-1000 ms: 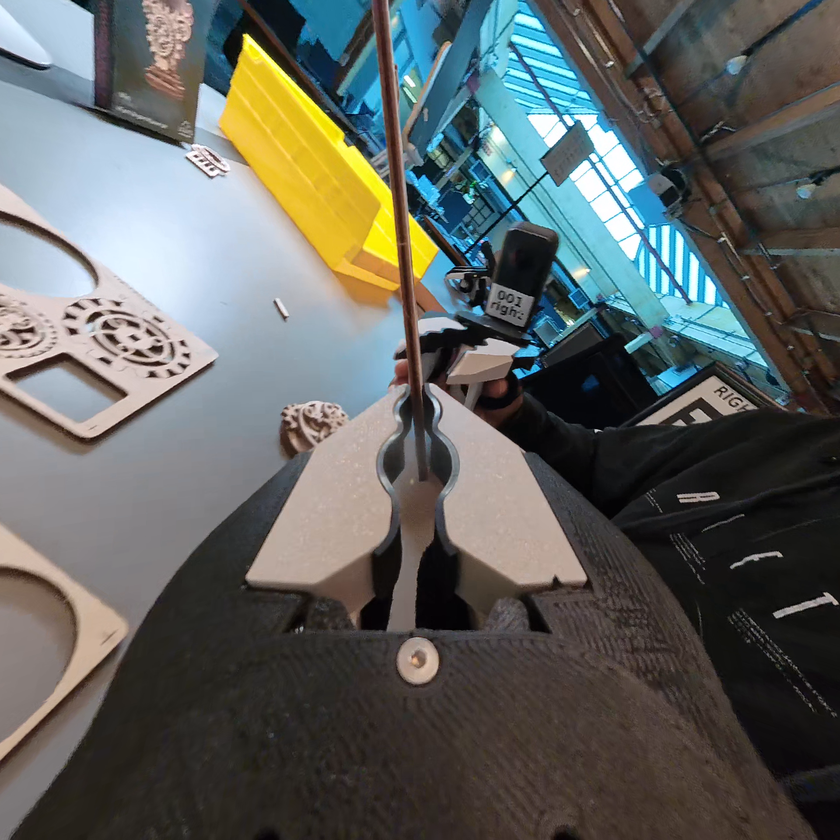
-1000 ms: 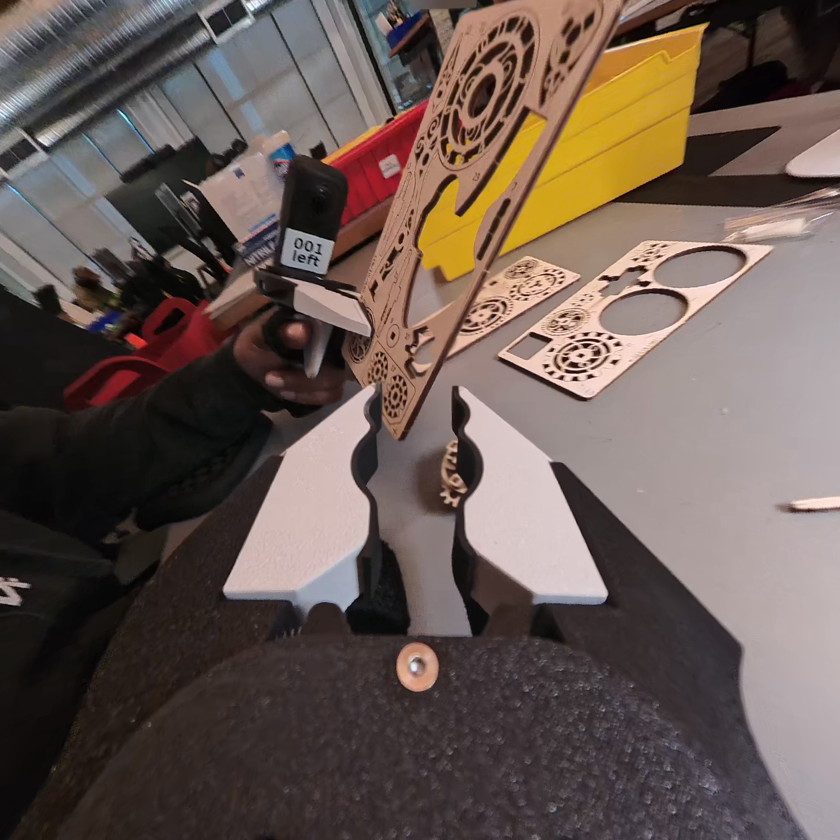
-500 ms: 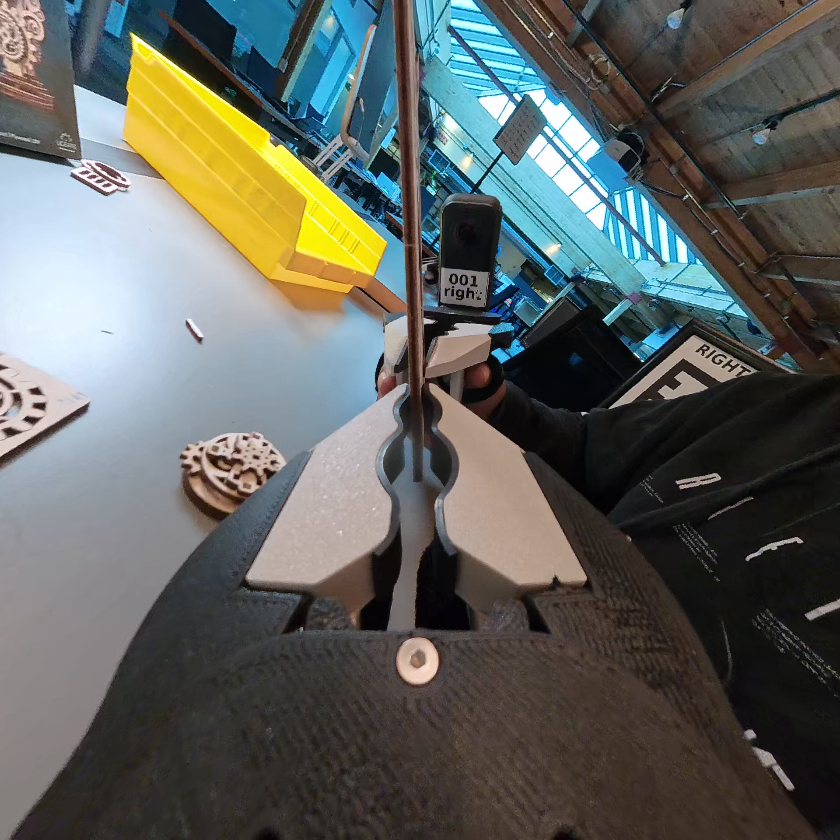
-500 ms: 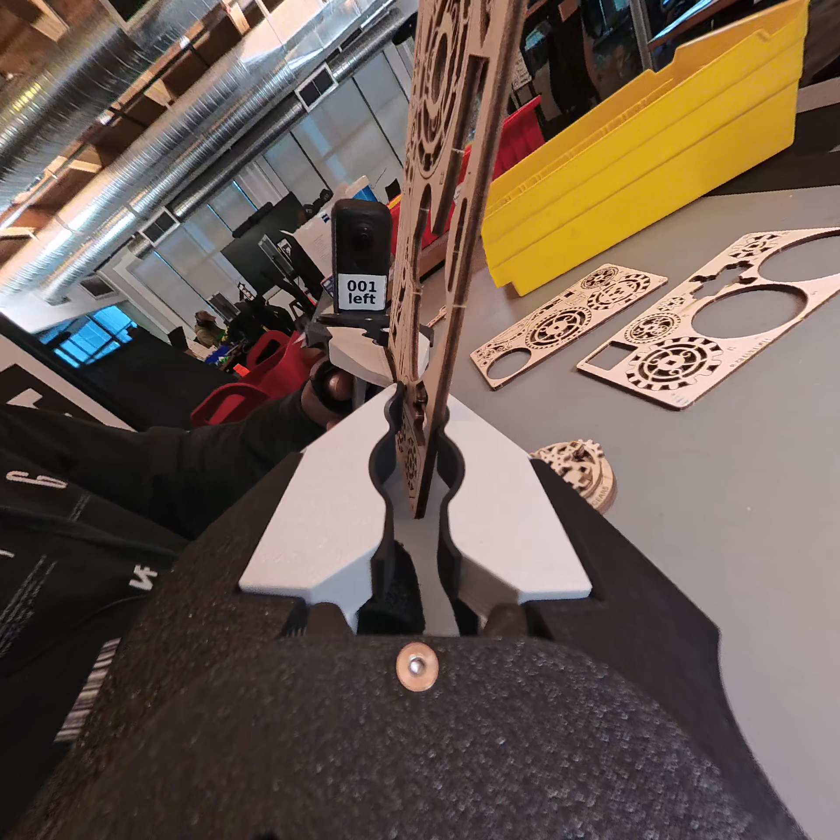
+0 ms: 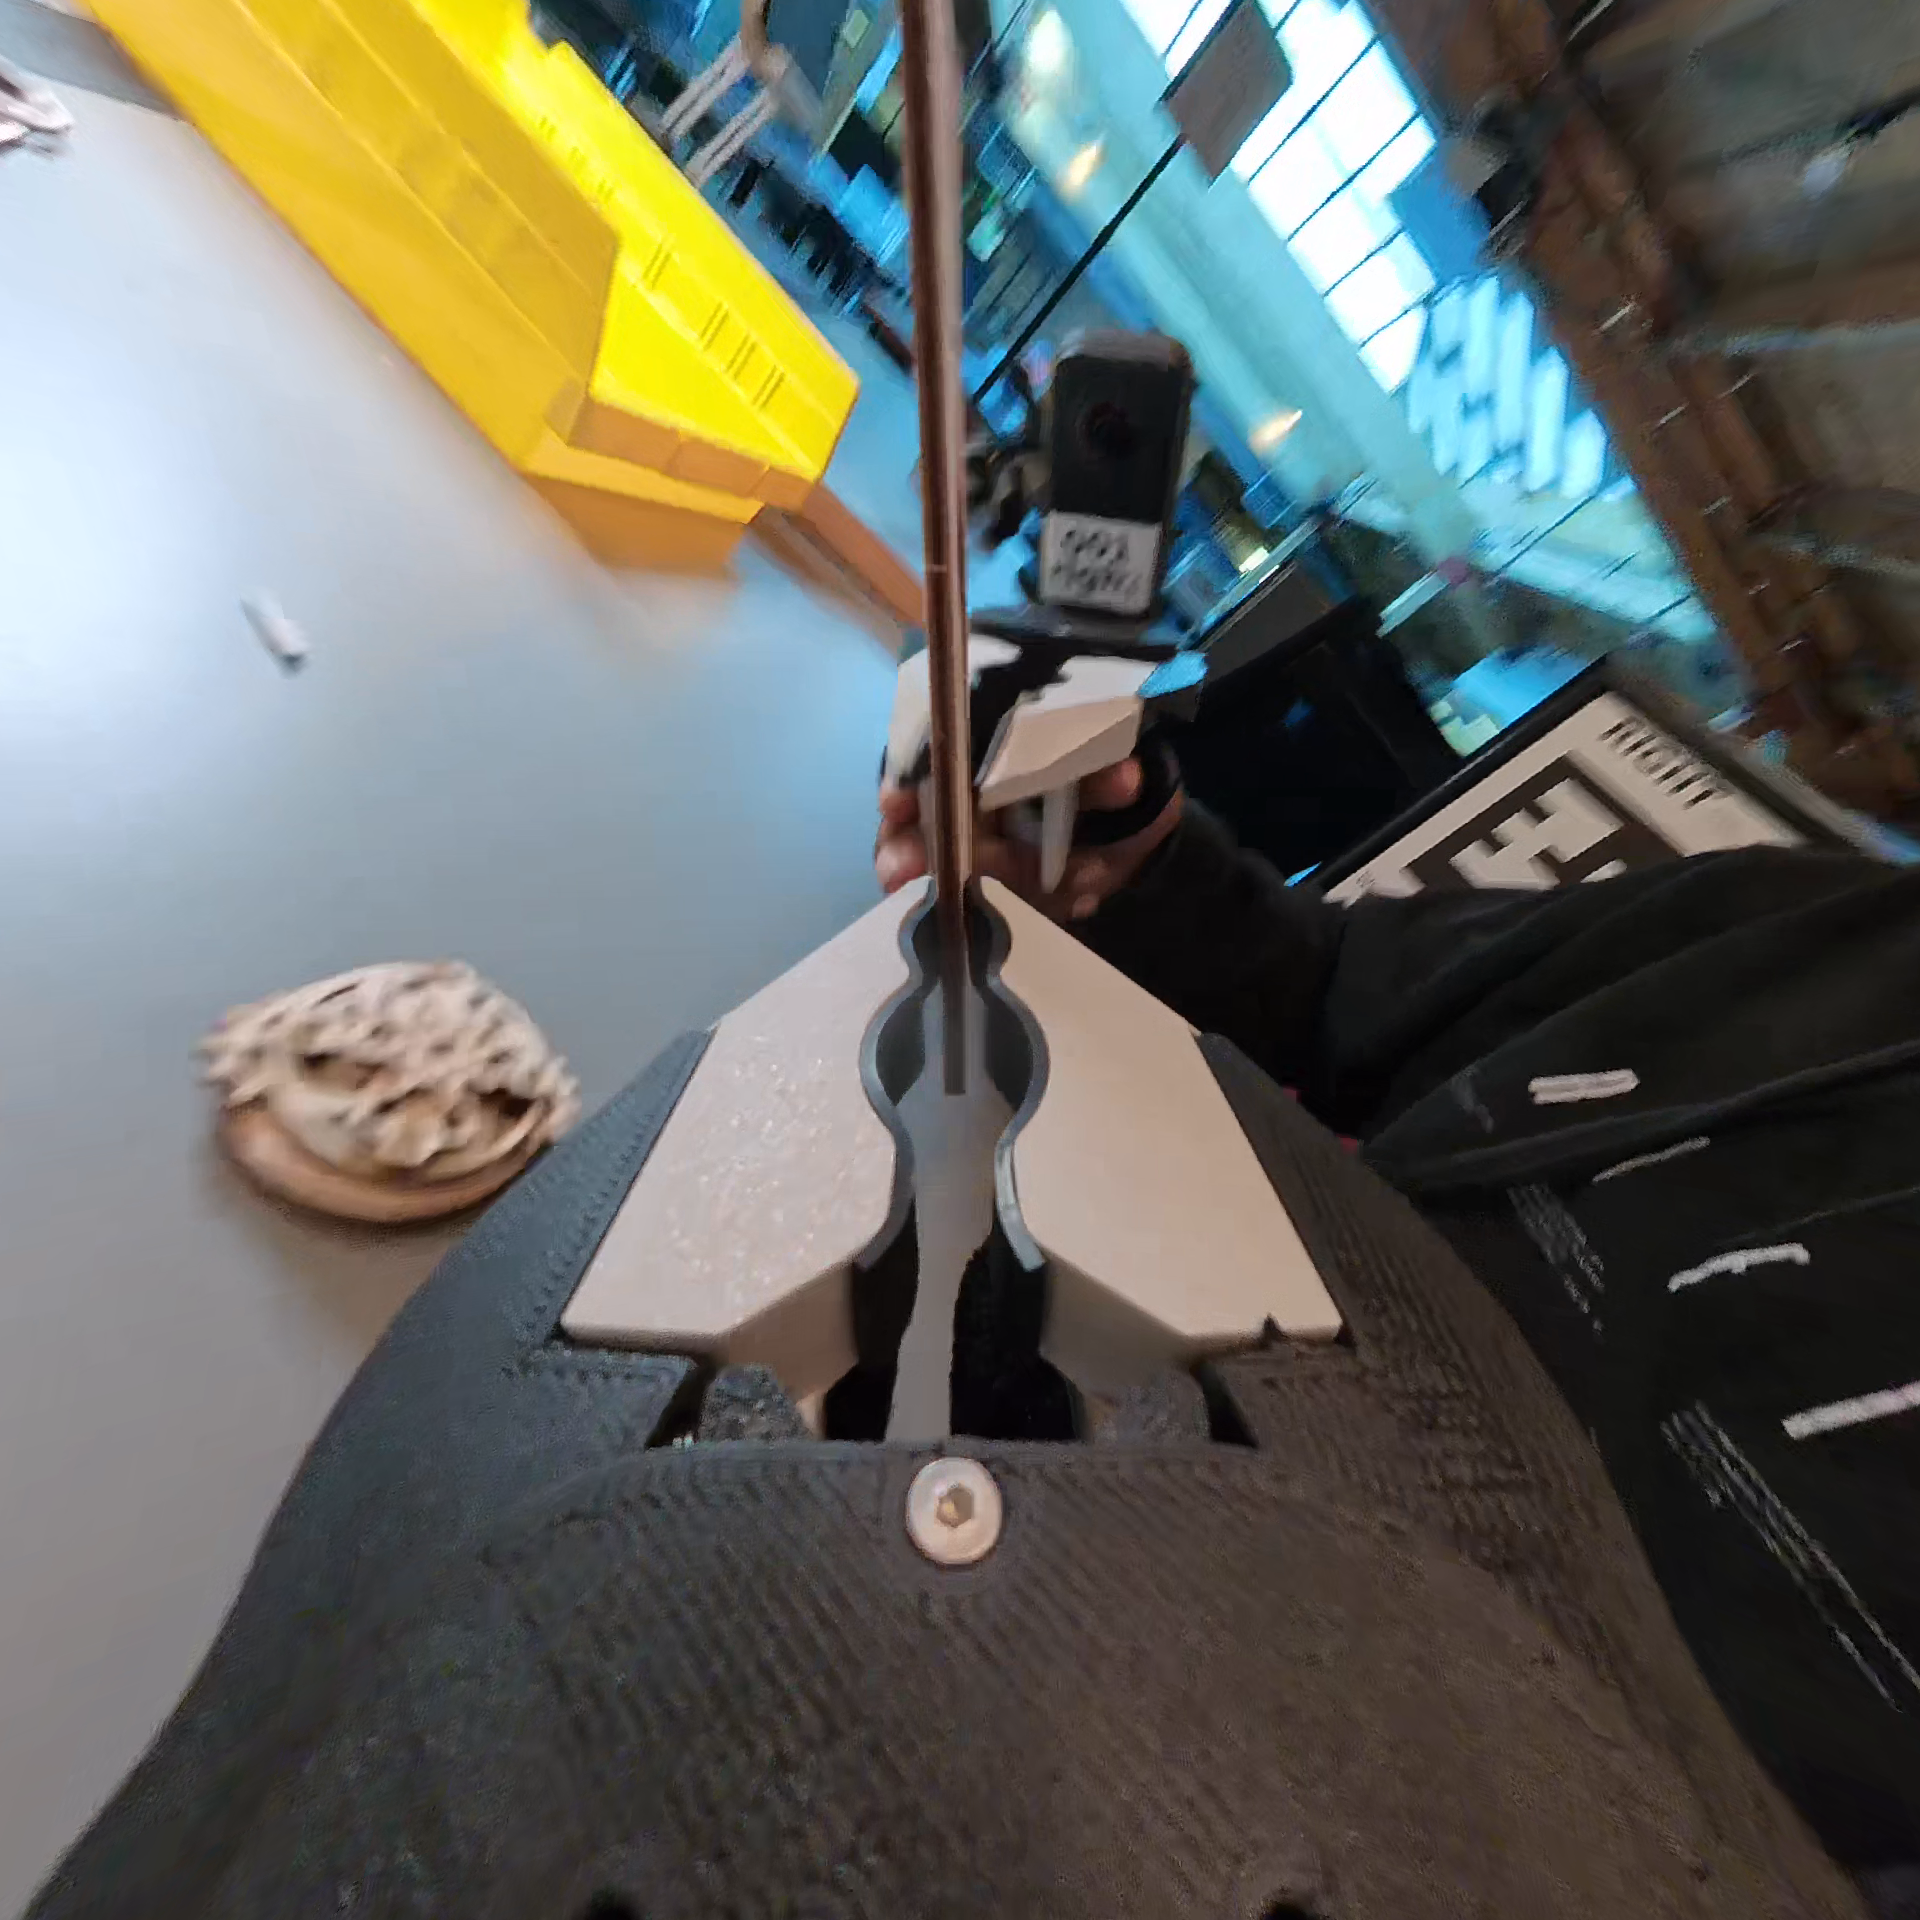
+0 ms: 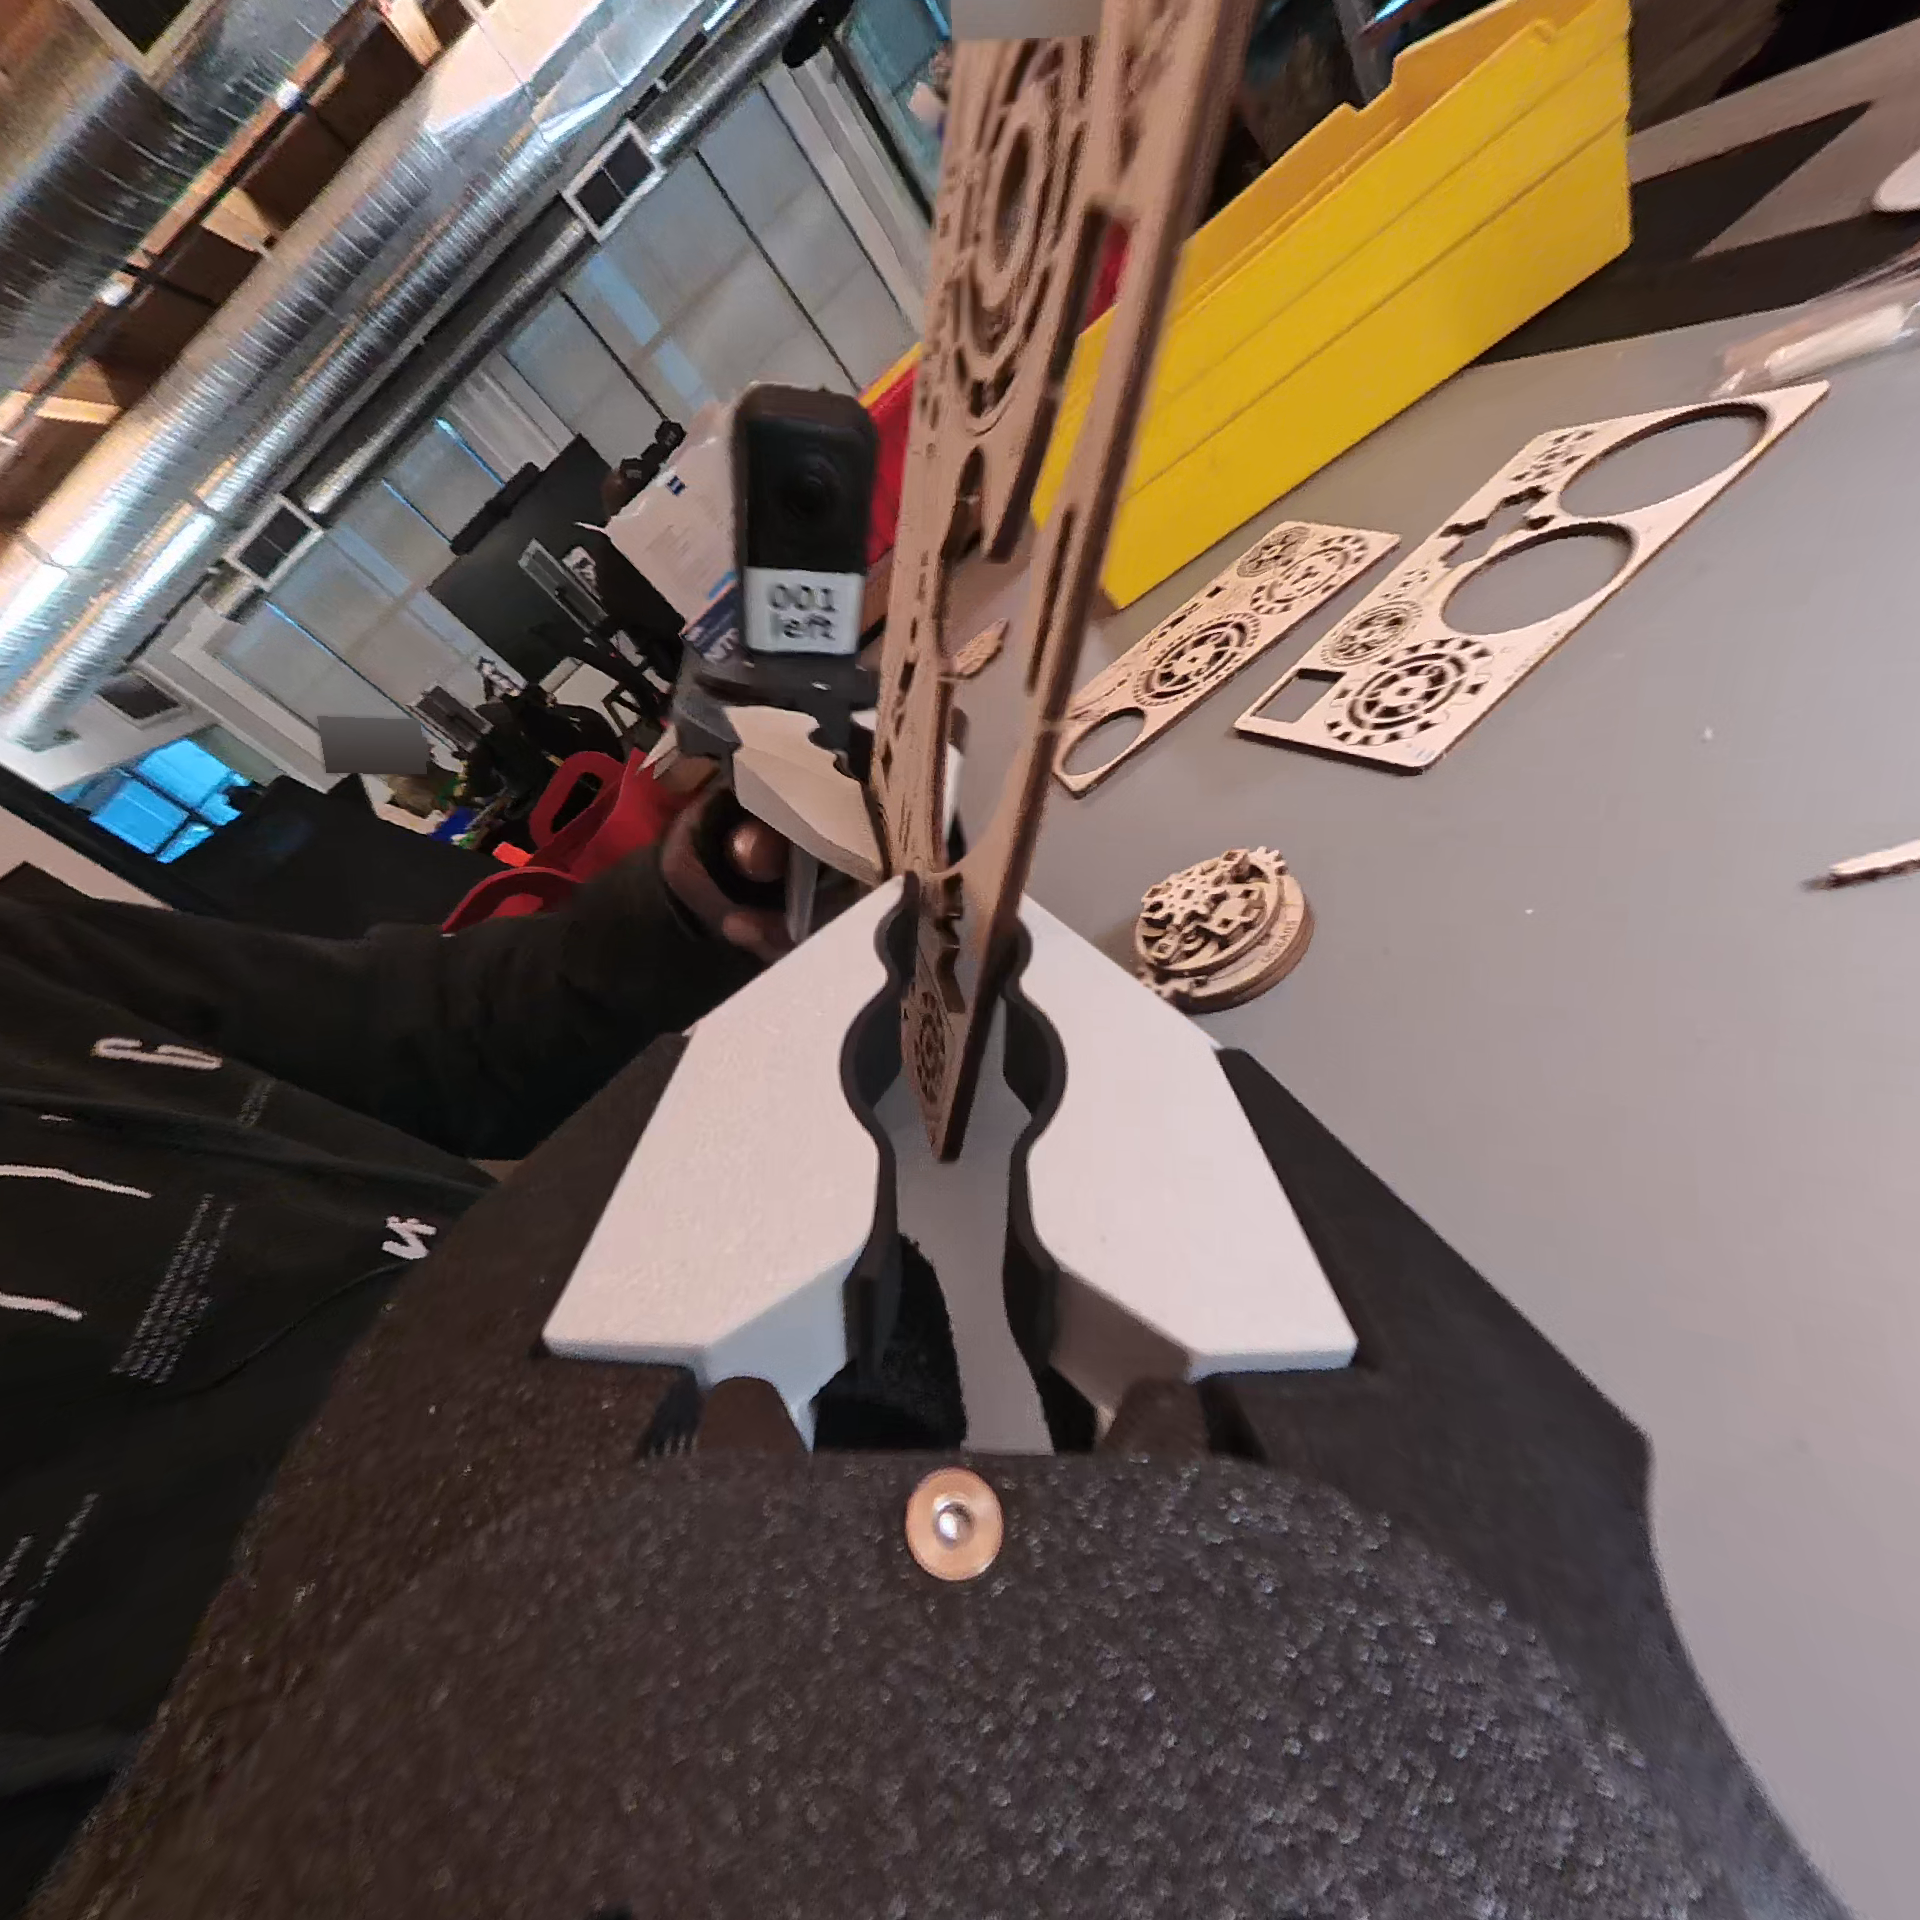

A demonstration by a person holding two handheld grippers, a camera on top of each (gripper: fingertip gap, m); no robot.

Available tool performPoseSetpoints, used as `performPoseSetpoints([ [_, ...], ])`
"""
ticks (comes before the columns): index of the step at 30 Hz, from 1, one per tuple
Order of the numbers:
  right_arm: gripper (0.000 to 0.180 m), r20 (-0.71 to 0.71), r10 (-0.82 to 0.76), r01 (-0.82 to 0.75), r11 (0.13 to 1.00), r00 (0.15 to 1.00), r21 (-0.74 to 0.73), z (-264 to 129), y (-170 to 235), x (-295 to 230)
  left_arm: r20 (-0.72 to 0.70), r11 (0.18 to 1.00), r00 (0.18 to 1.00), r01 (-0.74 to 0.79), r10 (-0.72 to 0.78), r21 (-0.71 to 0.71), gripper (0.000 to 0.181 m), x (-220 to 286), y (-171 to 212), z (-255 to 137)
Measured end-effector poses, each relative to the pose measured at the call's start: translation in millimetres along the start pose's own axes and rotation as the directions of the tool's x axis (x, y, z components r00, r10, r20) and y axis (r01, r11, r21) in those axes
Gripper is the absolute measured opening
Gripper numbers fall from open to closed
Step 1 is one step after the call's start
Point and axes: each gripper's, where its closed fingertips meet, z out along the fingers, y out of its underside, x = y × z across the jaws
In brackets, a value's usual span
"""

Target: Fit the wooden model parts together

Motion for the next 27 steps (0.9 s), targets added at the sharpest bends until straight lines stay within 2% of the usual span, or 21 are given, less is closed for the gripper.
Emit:
performPoseSetpoints([
  [3, 0.026, -0.073, -0.093, 0.090, 0.995, 0.993, -0.036, -13, -1, 8, 0.152, 0.991, 0.988, 0.019, 0.001, -0.129, 0.001, -7, 4, -61],
  [6, 0.034, -0.232, -0.312, 0.268, 0.942, 0.921, -0.202, -36, 9, 33, 0.322, 0.978, 0.939, 0.168, -0.120, -0.125, 0.002, -21, 17, -153],
  [9, 0.042, -0.269, -0.459, 0.356, 0.864, 0.847, -0.355, -42, 22, 51, 0.428, 0.949, 0.856, 0.316, -0.290, 0.011, 0.002, -36, 44, -224],
  [14, 0.050, -0.183, -0.558, 0.406, 0.757, 0.810, -0.512, 0, 39, 61, 0.483, 0.904, 0.766, 0.386, -0.424, 0.182, 0.005, -53, 76, -276],
  [15, 0.050, -0.169, -0.575, 0.412, 0.733, 0.801, -0.541, 9, 41, 64, 0.502, 0.905, 0.753, 0.374, -0.424, 0.204, 0.008, -56, 76, -281],
  [17, 0.049, -0.138, -0.596, 0.419, 0.692, 0.791, -0.587, 21, 44, 66, 0.633, 0.932, 0.687, 0.312, -0.356, 0.185, 0.033, -64, 80, -297],
  [18, 0.048, -0.130, -0.605, 0.423, 0.679, 0.786, -0.599, 23, 43, 68, 0.725, 0.950, 0.623, 0.268, -0.296, 0.158, 0.037, -68, 80, -310],
  [20, 0.047, -0.133, -0.610, 0.421, 0.672, 0.781, -0.609, 22, 37, 72, 0.889, 0.989, 0.443, 0.129, -0.119, 0.068, 0.046, -70, 67, -338],
  [21, 0.045, -0.142, -0.604, 0.414, 0.680, 0.784, -0.605, 19, 33, 75, 0.916, 0.999, 0.400, 0.053, -0.034, 0.014, 0.050, -65, 53, -338],
  [22, 0.043, -0.153, -0.595, 0.404, 0.690, 0.789, -0.601, 16, 29, 78, 0.911, 1.000, 0.411, -0.021, 0.030, -0.023, 0.055, -57, 36, -326],
  [24, 0.039, -0.177, -0.597, 0.392, 0.692, 0.782, -0.606, 9, 22, 89, 0.834, 0.990, 0.539, -0.123, 0.119, -0.063, 0.054, -46, 11, -273],
  [26, 0.036, -0.175, -0.613, 0.403, 0.681, 0.771, -0.611, 6, 17, 99, 0.686, 0.979, 0.698, -0.151, 0.204, -0.138, 0.059, -41, 7, -201],
  [27, 0.036, -0.155, -0.603, 0.403, 0.680, 0.782, -0.613, 7, 18, 99, 0.622, 0.966, 0.741, -0.158, 0.252, -0.203, 0.065, -45, 13, -168],
])
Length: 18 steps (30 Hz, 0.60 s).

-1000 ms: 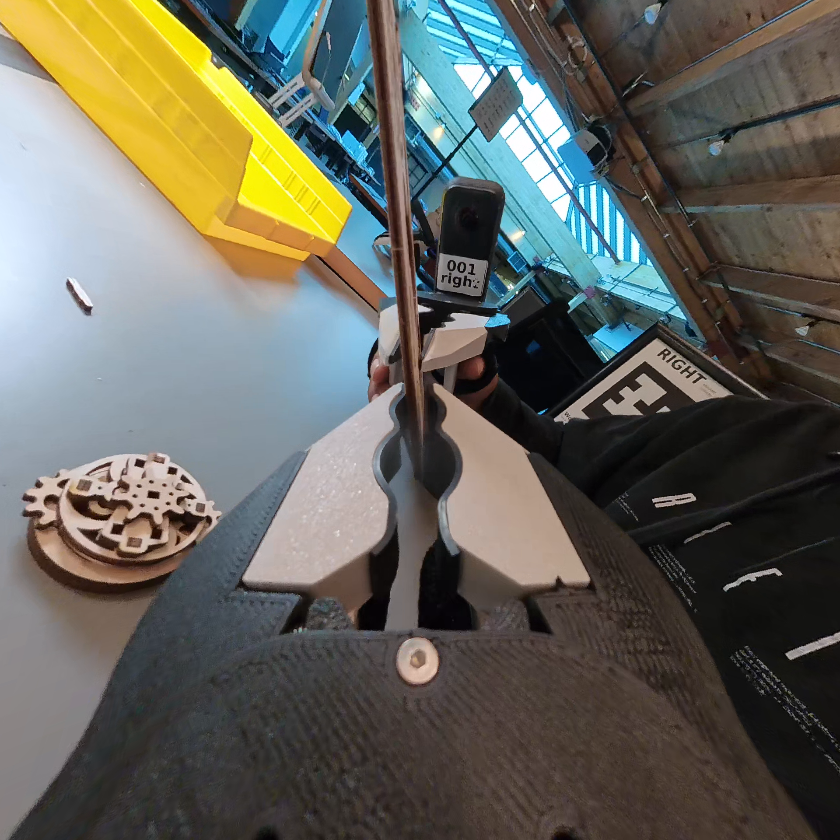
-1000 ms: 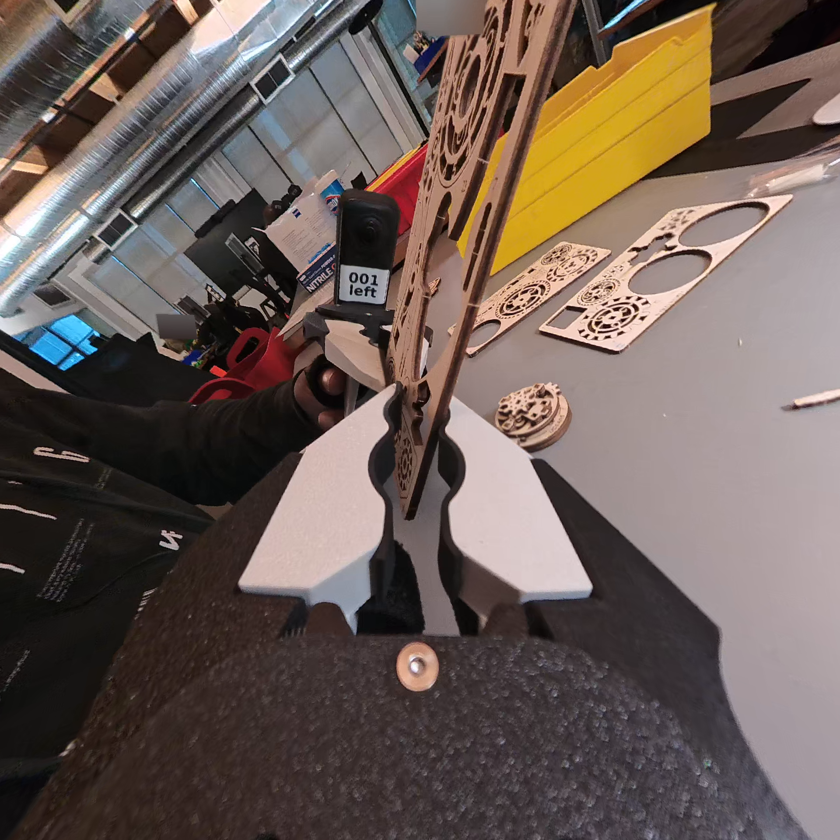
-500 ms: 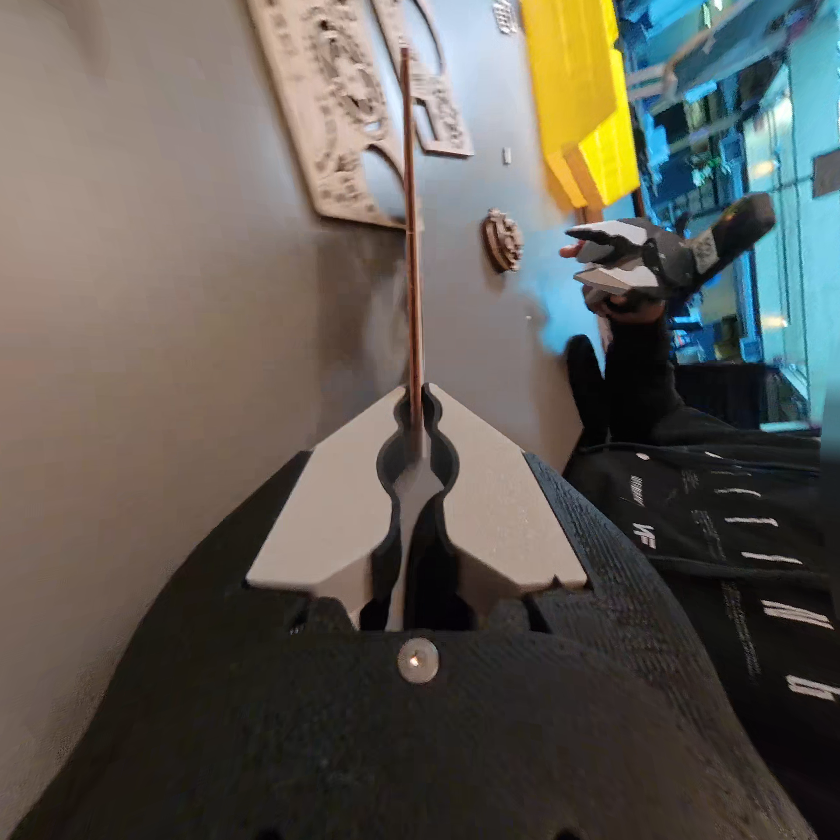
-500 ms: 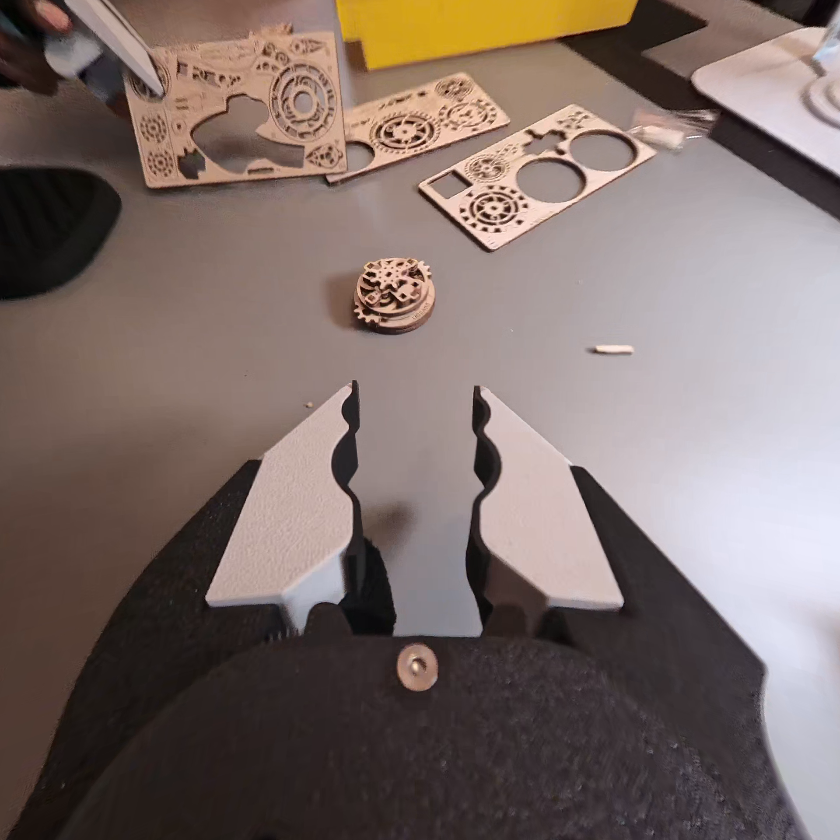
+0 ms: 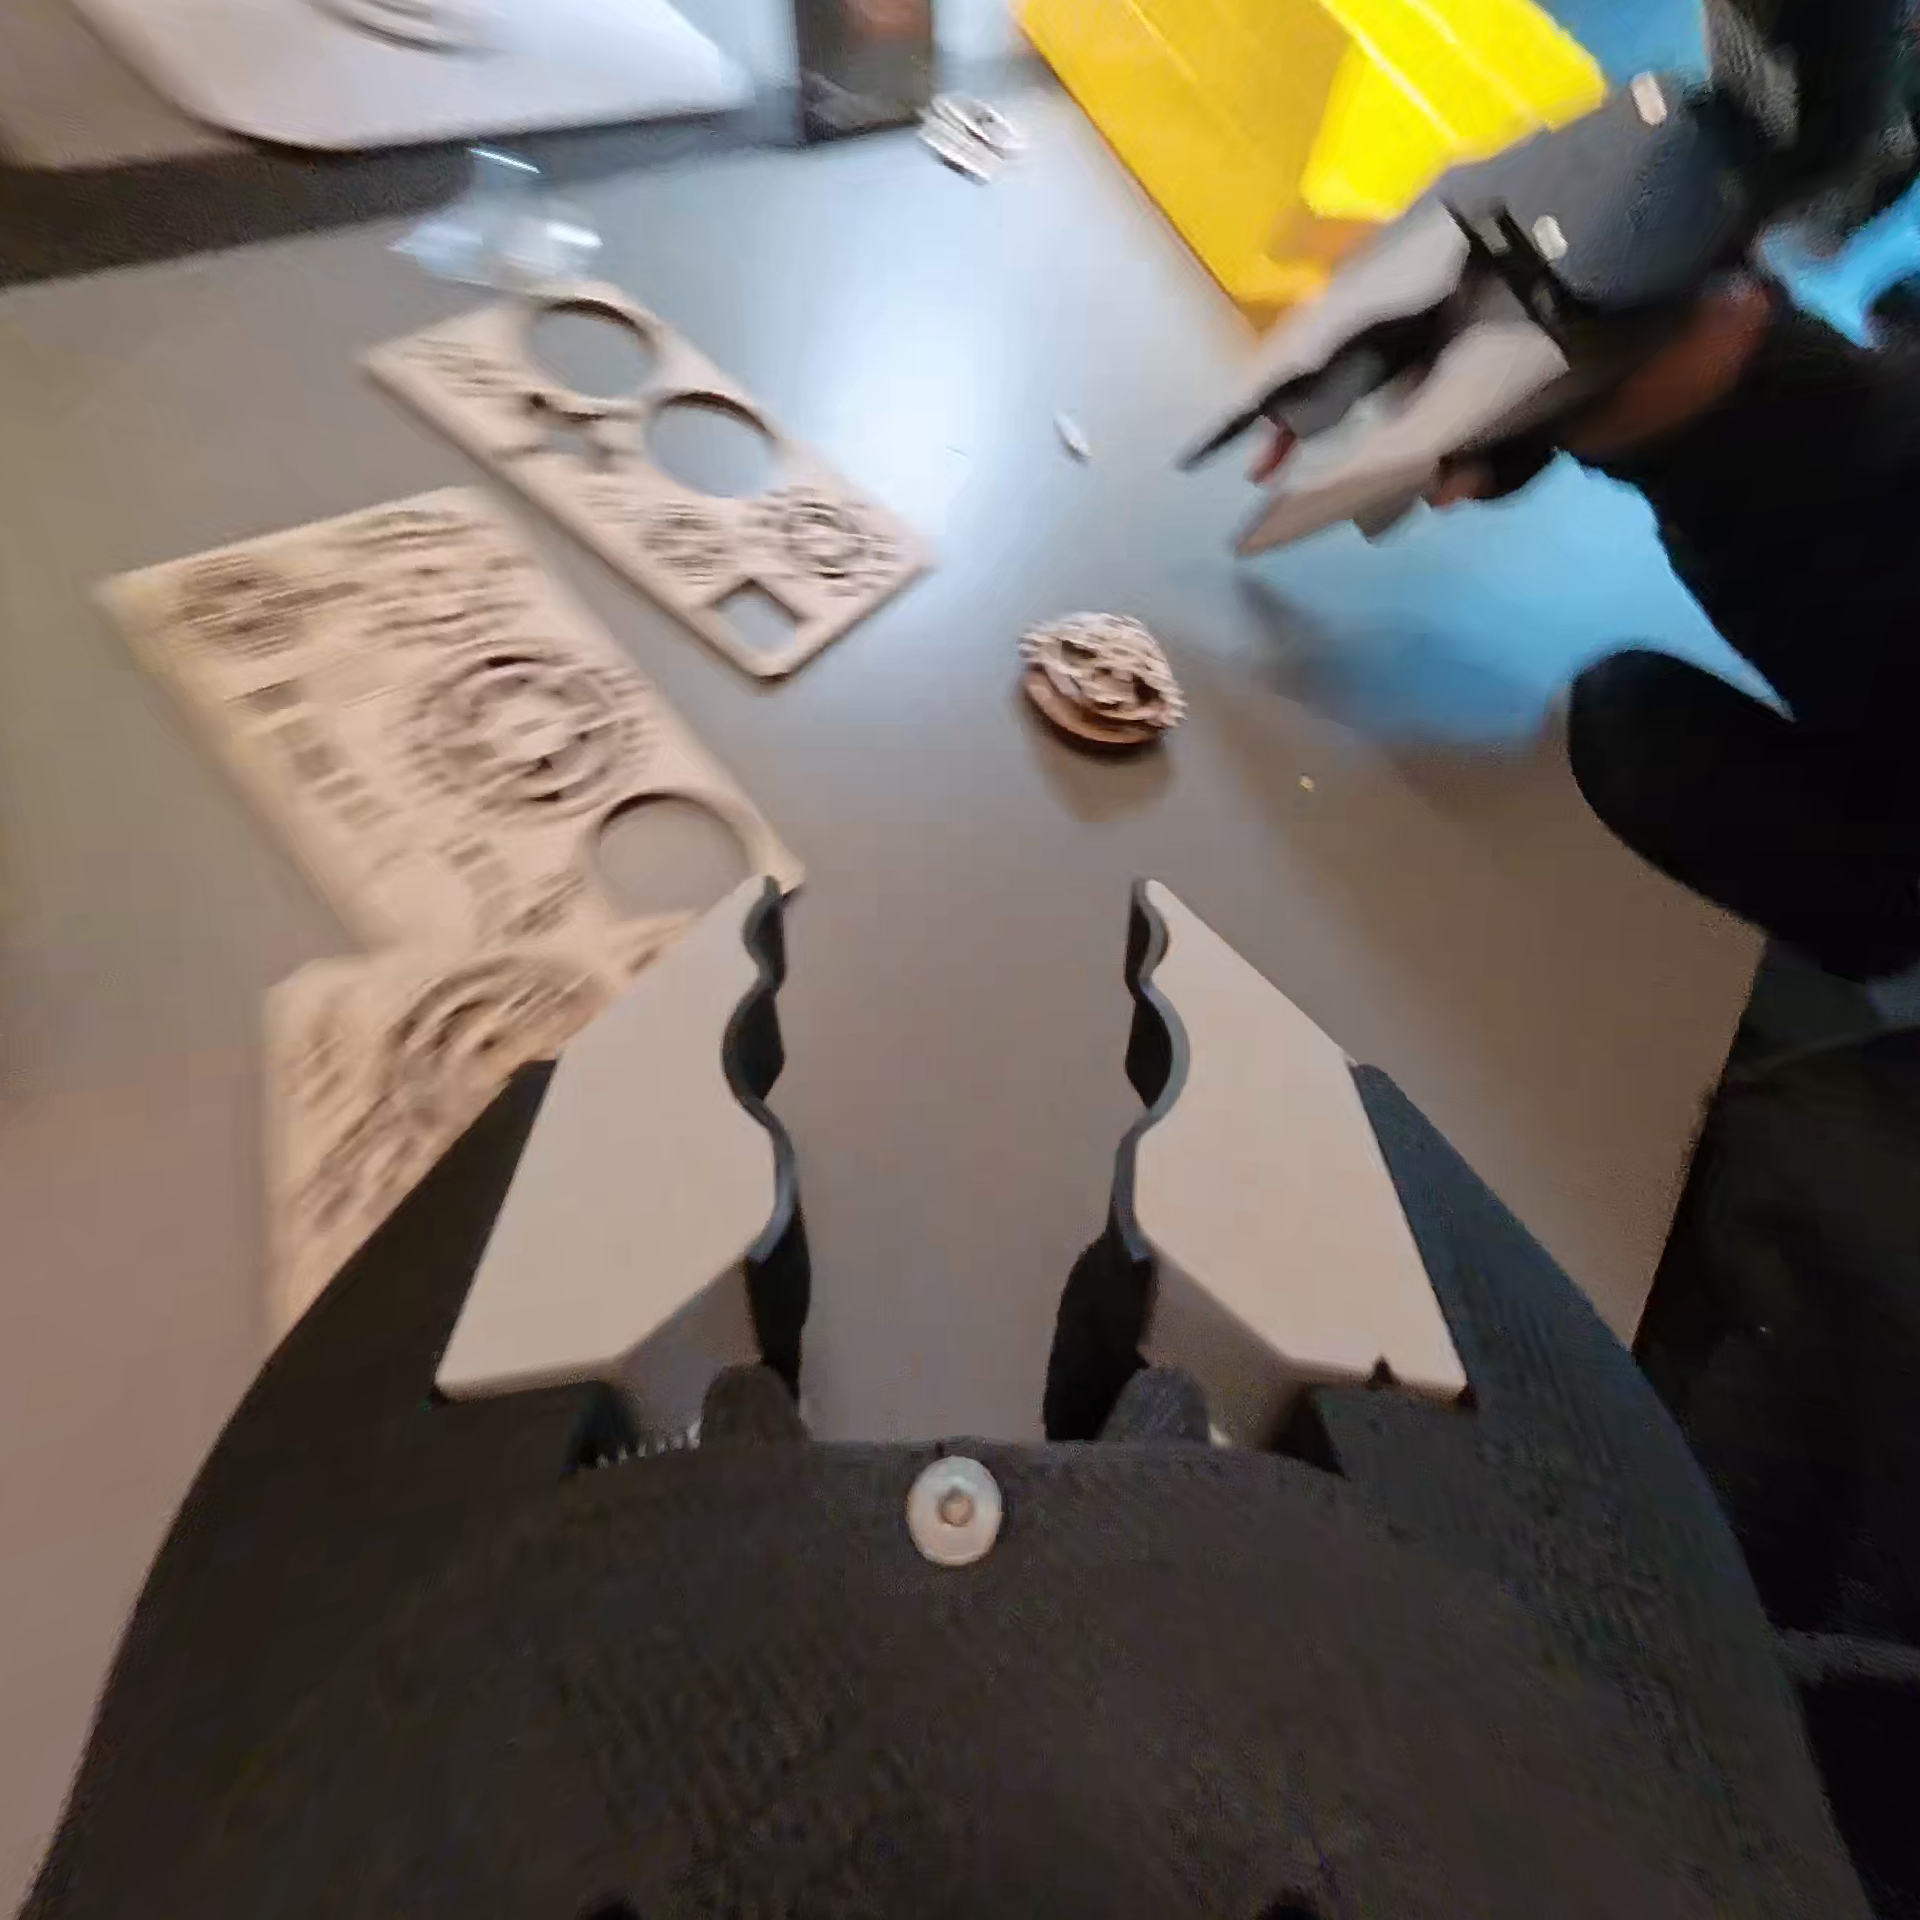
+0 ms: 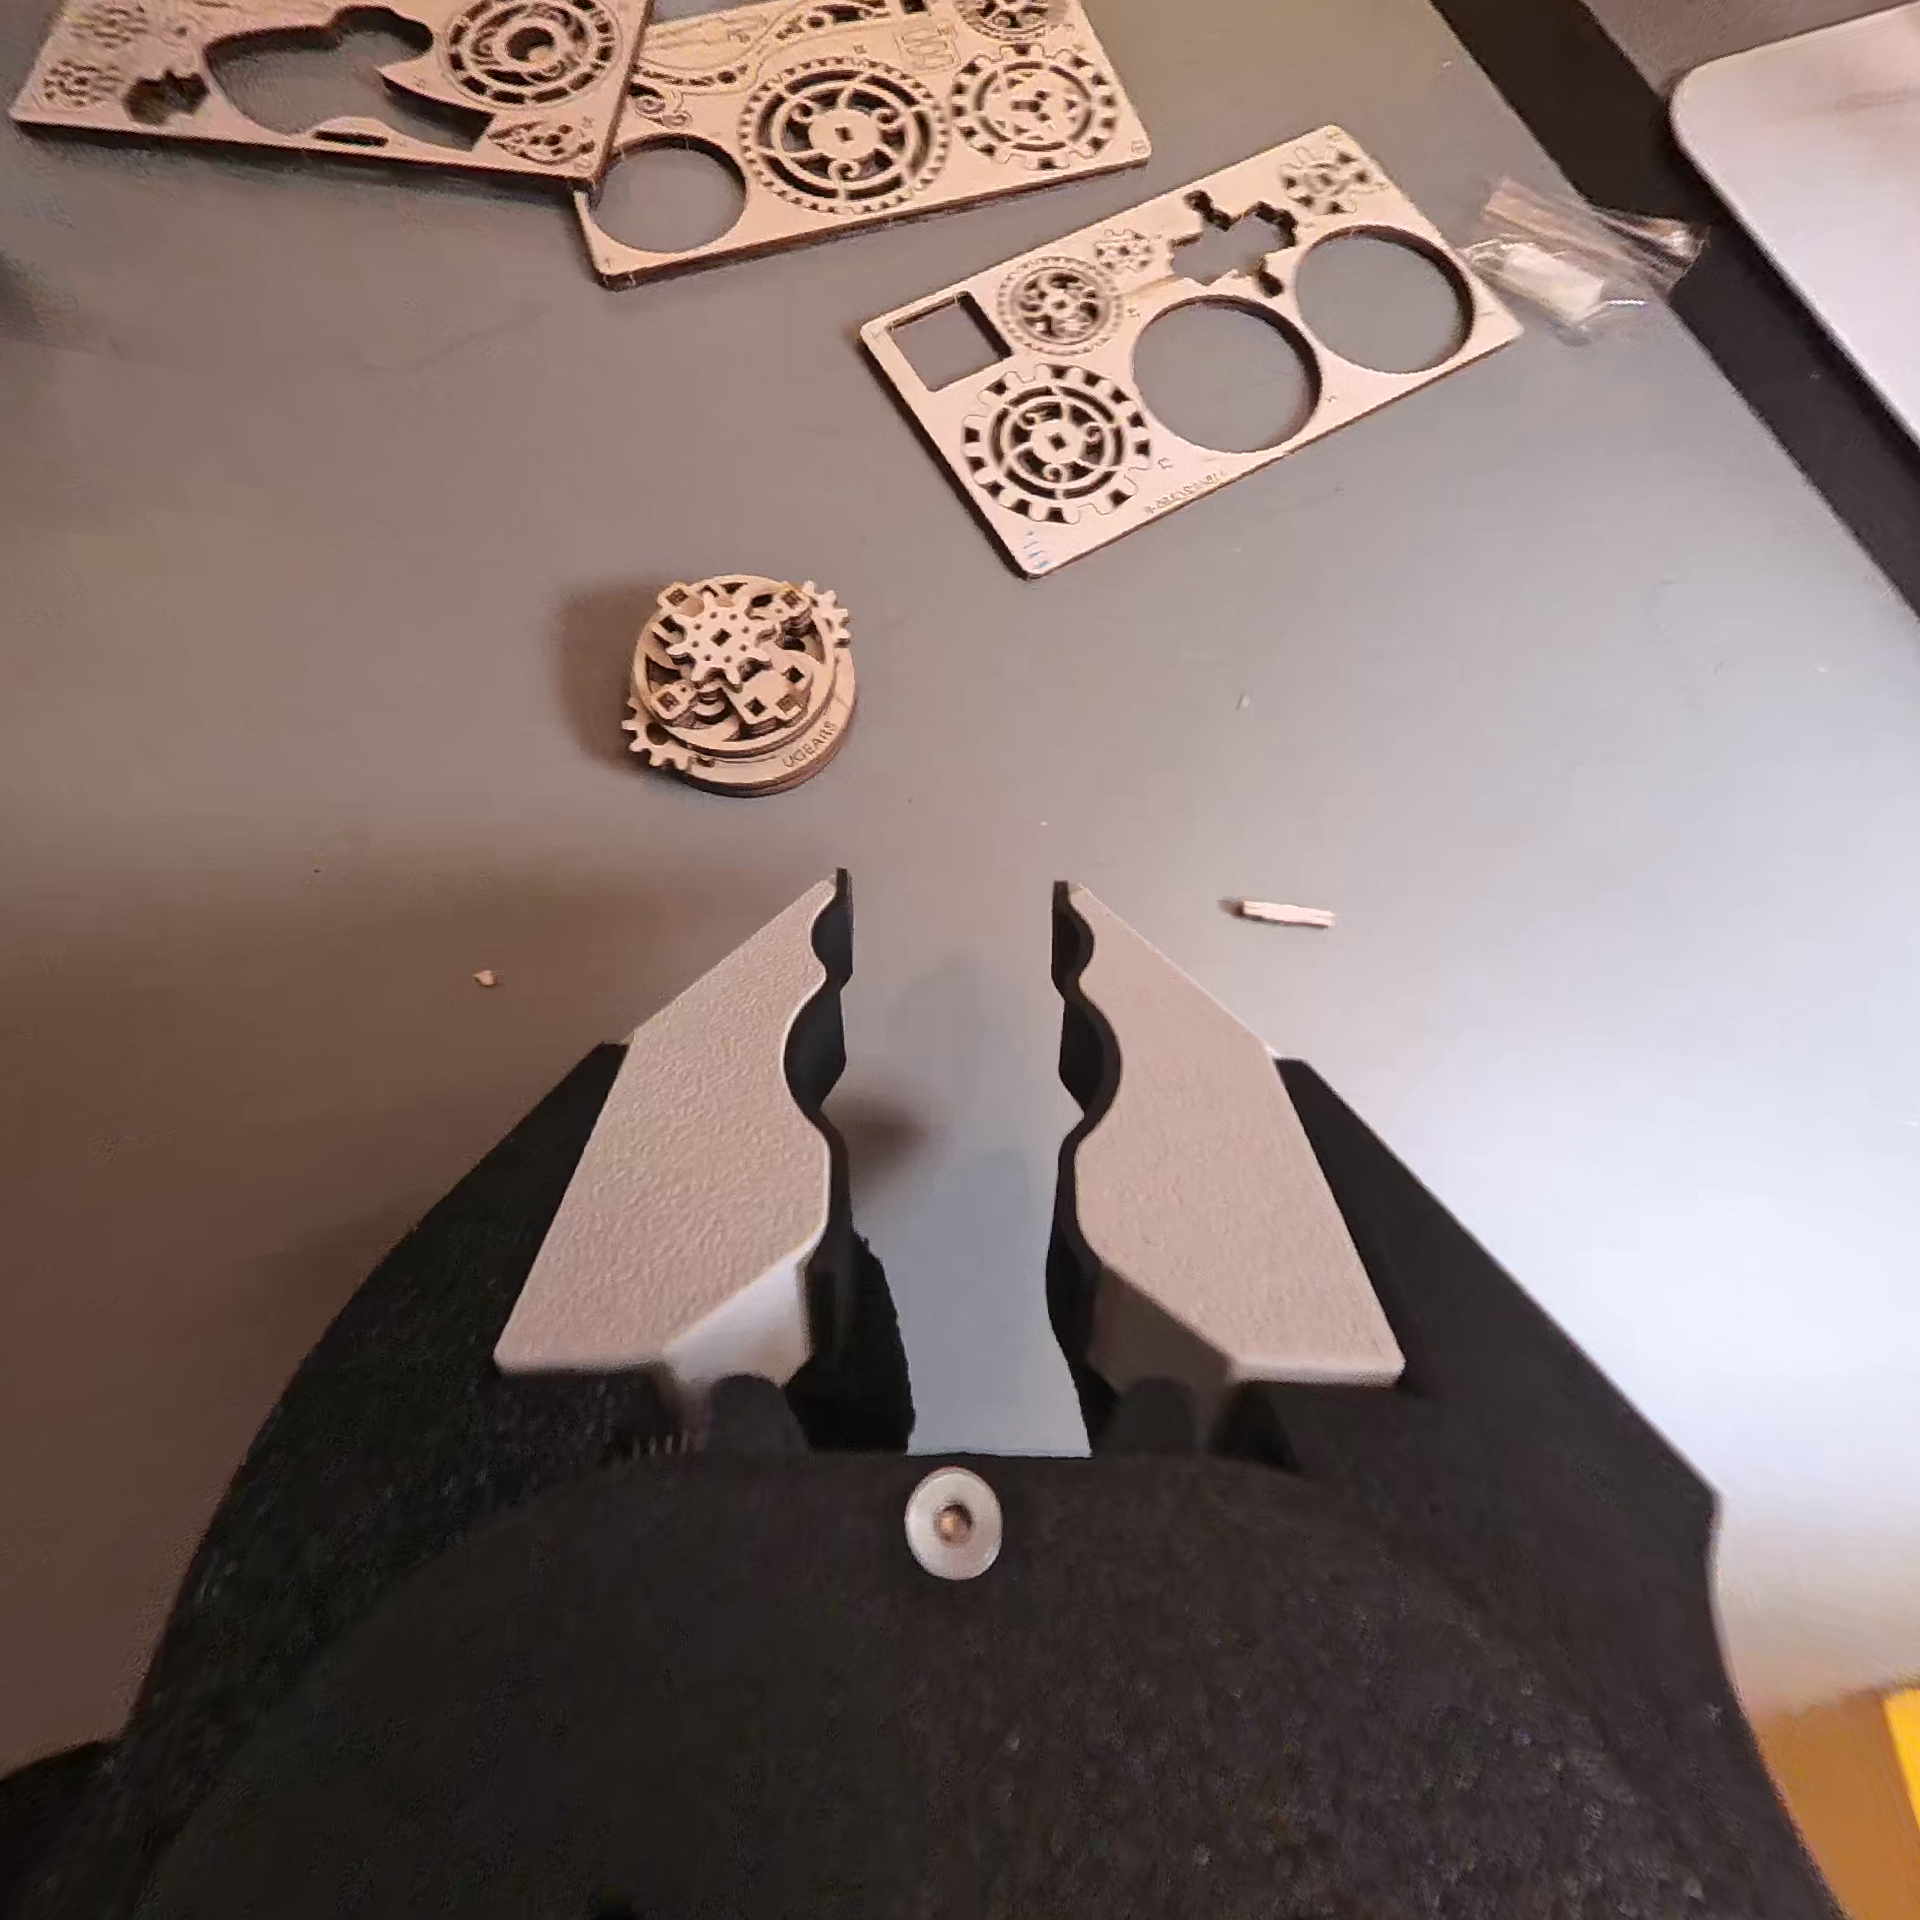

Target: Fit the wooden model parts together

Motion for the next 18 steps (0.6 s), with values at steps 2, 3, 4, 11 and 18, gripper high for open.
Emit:
performPoseSetpoints([
  [2, 0.036, 0.078, -0.009, 0.008, 1.000, 0.997, 0.005, 6, -3, -12, -0.093, 0.988, 0.988, -0.130, 0.123, -0.078, 0.078, 25, 4, 52],
  [3, 0.038, 0.111, -0.020, 0.019, 1.000, 0.994, 0.005, 10, -4, -19, -0.115, 0.976, 0.977, -0.192, 0.179, -0.108, 0.081, 30, 8, 76],
  [4, 0.040, 0.129, -0.037, 0.036, 0.999, 0.991, 0.003, 15, -4, -24, -0.146, 0.962, 0.966, -0.234, 0.214, -0.141, 0.085, 34, 13, 96],
  [11, 0.047, 0.152, -0.155, 0.161, 0.987, 0.976, -0.028, 33, -2, -35, -0.260, 0.882, 0.893, -0.423, 0.367, -0.208, 0.074, 49, 11, 146],
  [18, 0.042, 0.097, -0.082, 0.081, 0.997, 0.992, 0.014, 9, 5, 0, -0.308, 0.851, 0.847, -0.497, 0.433, -0.169, 0.054, 56, 10, 158],
])
